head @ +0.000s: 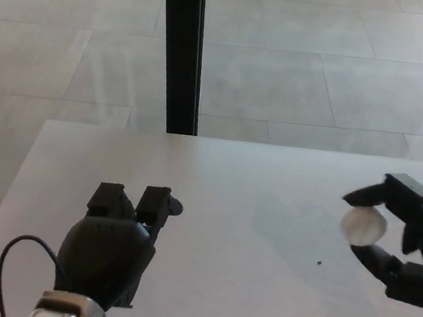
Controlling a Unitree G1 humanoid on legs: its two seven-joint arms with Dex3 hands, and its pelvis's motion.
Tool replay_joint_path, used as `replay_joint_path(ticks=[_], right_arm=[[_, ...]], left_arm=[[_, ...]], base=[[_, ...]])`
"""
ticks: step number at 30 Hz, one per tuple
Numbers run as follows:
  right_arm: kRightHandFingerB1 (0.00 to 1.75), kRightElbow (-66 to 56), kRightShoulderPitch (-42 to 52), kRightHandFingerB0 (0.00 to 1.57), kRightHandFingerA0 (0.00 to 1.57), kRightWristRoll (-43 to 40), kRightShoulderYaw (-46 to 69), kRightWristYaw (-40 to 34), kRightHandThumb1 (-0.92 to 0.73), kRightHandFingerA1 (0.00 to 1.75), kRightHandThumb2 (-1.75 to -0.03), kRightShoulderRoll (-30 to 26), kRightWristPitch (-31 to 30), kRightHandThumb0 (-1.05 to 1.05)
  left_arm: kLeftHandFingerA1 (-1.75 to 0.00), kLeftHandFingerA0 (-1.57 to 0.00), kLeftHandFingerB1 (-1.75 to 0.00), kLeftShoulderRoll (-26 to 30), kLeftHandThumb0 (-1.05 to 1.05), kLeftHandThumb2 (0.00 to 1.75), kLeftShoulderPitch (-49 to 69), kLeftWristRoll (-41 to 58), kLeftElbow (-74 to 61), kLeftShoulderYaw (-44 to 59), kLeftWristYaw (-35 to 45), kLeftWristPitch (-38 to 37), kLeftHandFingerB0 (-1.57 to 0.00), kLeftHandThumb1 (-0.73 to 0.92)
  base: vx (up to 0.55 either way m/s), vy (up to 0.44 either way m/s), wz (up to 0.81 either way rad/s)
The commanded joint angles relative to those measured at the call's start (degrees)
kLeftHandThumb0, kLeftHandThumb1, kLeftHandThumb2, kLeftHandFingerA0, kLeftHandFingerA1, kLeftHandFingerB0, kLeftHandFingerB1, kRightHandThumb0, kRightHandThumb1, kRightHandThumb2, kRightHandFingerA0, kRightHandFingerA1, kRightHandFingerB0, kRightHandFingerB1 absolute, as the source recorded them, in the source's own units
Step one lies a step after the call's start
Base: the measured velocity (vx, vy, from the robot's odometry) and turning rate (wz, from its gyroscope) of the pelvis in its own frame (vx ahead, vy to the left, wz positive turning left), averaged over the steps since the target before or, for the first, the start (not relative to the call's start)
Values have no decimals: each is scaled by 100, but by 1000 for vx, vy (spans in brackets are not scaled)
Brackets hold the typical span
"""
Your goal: The robot uses its left hand to to lift the bottle kept on the middle of the desk and tilts it towards its right hand. It then uses its right hand to rotate its cap to open it and places the bottle and cap back on the desk
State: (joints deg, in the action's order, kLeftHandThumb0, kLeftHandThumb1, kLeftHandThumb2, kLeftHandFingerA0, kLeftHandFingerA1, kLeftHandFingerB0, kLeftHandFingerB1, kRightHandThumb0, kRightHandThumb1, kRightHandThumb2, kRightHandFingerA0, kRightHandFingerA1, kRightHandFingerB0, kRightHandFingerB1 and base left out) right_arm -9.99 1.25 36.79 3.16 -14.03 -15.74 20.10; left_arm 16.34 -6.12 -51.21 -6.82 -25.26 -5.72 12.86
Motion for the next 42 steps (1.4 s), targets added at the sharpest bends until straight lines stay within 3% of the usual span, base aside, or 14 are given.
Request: replay_joint_path(ticks=[1, 7, 8, 18, 19, 20, 22, 24, 26, 27, 33, 35, 40, 42], right_arm=[[96, 723, 615, 93, 94, 44, 79, 85, -62, 157, -88, -219, -359, -28], [64, 1942, 243, 89, 89, 678, -655, 484, -65, 166, -66, -774, -699, -32], [63, 1979, 162, 89, 87, 738, -813, 729, -64, 167, -63, -876, -809, -34], [56, 2757, -780, 83, 82, 1869, -2579, 1220, -69, 145, -64, -1500, -1061, -34], [53, 2784, -830, 78, 81, 1861, -2634, 1244, -71, 146, -64, -1514, -1110, -32], [50, 2797, -872, 66, 79, 1805, -2655, 1288, -70, 147, -64, -1497, -1201, -30], [54, 2826, -975, 33, 70, 1789, -2720, 1347, -54, 103, -94, -1542, -1410, -49], [39, 2722, -1003, 5, 30, 1743, -2698, 1544, -57, 67, -89, -1521, -1679, -59], [20, 2683, -969, 0, 1, 1589, -2623, 1495, -50, 39, -88, -1491, -1730, -72], [5, 2625, -916, 0, 0, 1482, -2571, 1490, -57, 3, -86, -1478, -1731, -95], [1, 1994, -602, 0, 0, 1013, -2293, 1918, -59, 1, -85, -1484, -1832, -97], [0, 1501, -357, 0, 0, 565, -2064, 2245, -73, 0, -68, -1463, -1884, -91], [0, 992, -66, 0, 0, 97, -1641, 2359, -77, 0, -66, -1300, -2023, -101], [0, 679, 116, 0, 0, -349, -1290, 2426, -78, 0, -65, -1152, -2112, -97]], left_arm=[[-162, -101, -121, 67, 0, 101, 183, -169, -53, -30, 274, 133, -84, 57], [-168, -94, -128, -116, 3, 106, 213, -137, -100, 1, 377, 253, -85, 61], [-135, -120, -111, -143, 7, 114, 201, -164, -122, -10, 404, 285, -97, 57], [-169, -94, -128, -295, 5, 105, 164, -151, -102, 54, 386, 319, -84, 61], [-135, -120, -112, -300, 10, 113, 187, -160, -127, 56, 394, 336, -98, 56], [-169, -94, -124, -295, 7, 106, 200, -161, -106, 63, 334, 303, -86, 60], [-134, -117, -113, -279, 14, 114, 237, -143, -143, 87, 379, 315, -98, 58], [-175, -89, -139, -307, 10, 114, 267, -94, -170, 129, 378, 332, -80, 60], [-135, -117, -114, -305, 13, 113, 308, -49, -153, 171, 335, 285, -96, 58], [-173, -90, -131, -309, 9, 106, 325, -44, -161, 182, 331, 276, -83, 60], [-175, -93, -122, -403, 11, 106, 413, -36, -104, 246, 134, 205, -84, 59], [-133, -123, -78, -528, -2, 100, 509, -18, -114, 319, 17, 305, -62, 55], [-151, -87, -59, -734, -13, 77, 683, 386, -353, 682, 437, 525, -30, 57], [-97, -79, -57, -658, -29, 96, 820, 590, -370, 909, 548, 473, -18, 41]], base=[[0, 0, 0], [0, 0, 0], [0, 0, 0], [0, 0, 0], [0, 0, 0], [0, 0, 0], [0, 0, 0], [0, 0, 0], [0, 0, 0], [0, 0, 0], [0, 0, 0], [0, 0, 0], [0, 0, 0], [0, 0, 0]])
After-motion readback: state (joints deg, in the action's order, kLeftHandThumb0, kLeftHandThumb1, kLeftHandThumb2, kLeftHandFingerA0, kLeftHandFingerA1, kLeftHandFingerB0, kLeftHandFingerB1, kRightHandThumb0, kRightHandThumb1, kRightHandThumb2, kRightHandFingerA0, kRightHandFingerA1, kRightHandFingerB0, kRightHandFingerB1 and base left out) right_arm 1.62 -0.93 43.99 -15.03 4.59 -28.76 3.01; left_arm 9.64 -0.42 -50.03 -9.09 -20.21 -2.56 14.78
